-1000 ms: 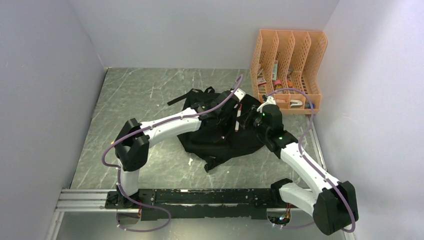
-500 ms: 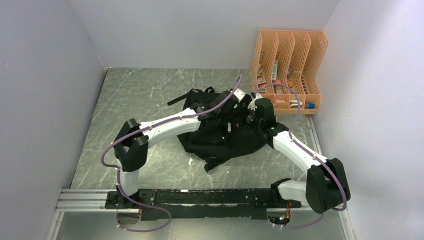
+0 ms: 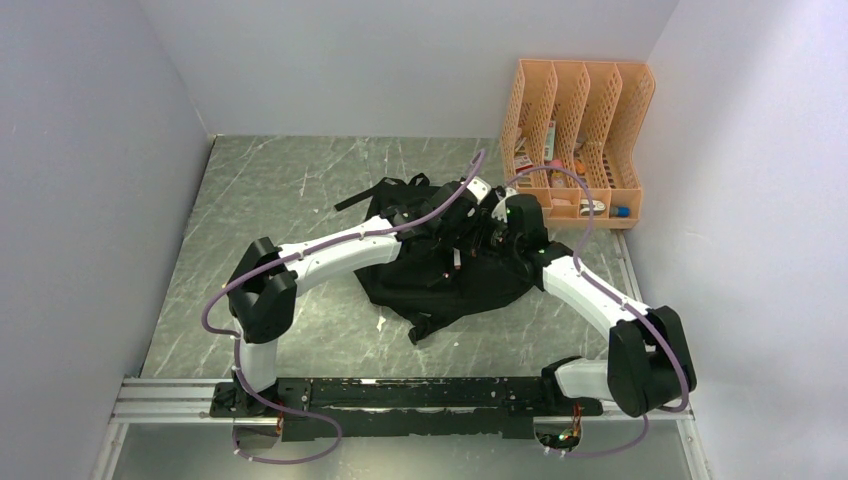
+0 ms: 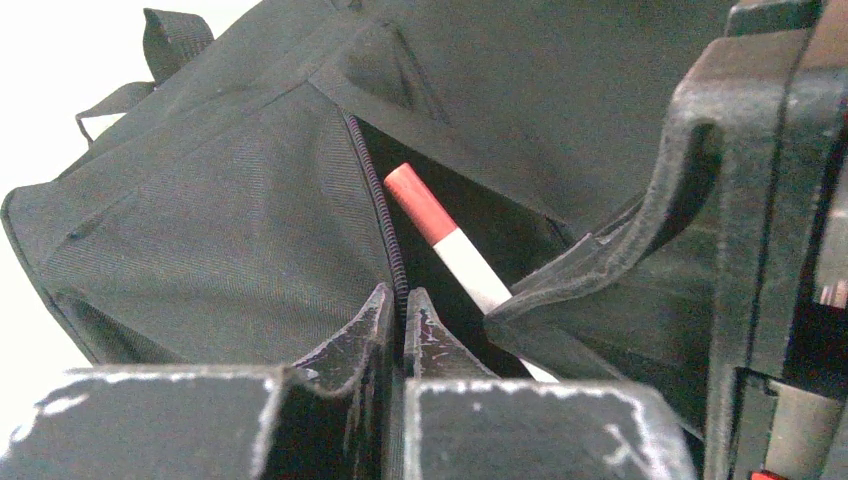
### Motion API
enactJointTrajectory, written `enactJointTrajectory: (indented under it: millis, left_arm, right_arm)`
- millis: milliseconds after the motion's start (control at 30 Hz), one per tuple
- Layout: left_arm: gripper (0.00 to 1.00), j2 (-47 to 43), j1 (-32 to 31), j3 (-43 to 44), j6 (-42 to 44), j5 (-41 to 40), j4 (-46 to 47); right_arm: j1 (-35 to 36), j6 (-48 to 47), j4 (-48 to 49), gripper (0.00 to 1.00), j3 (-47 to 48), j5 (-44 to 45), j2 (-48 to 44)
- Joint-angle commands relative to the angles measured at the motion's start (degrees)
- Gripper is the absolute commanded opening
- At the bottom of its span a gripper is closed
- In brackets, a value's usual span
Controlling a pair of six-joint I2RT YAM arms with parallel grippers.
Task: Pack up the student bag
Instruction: Place the stationery in the student bag.
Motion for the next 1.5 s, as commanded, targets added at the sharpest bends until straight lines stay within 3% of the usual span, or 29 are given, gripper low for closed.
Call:
enactJointTrajectory:
  millis: [0,400,833,1100,1467]
  left_arm:
    - [0.05,-2.8,-0.2,-0.2,-0.3,0.7,1.8]
    - [0.05,-3.8,-0.2,-1.3,-1.1,0.8,2.5]
    - [0.05,-4.4,-0.2,-1.7,-1.1,0.7,2.4]
    - [0.05,-4.2,-0.2,-1.7,-1.2,0.8,2.6]
    - [0.05,-4.1,-0.2,-1.6,-1.4,0.6,2.2]
  right_arm:
    - [-0.4,-0.3,1.3,0.00,1.5,-1.9,1.2]
    - [-0.4,0.5,2.4,0.00,2.8,-3.5,3.6]
    - [-0.4,5.6,12.9,0.00,1.9,-5.3,8.5]
    - [-0.2,5.7,13.7,0.25,0.9,-6.4,9.4]
    - [-0.3,5.1,13.0,0.33,0.4,-5.4,8.3]
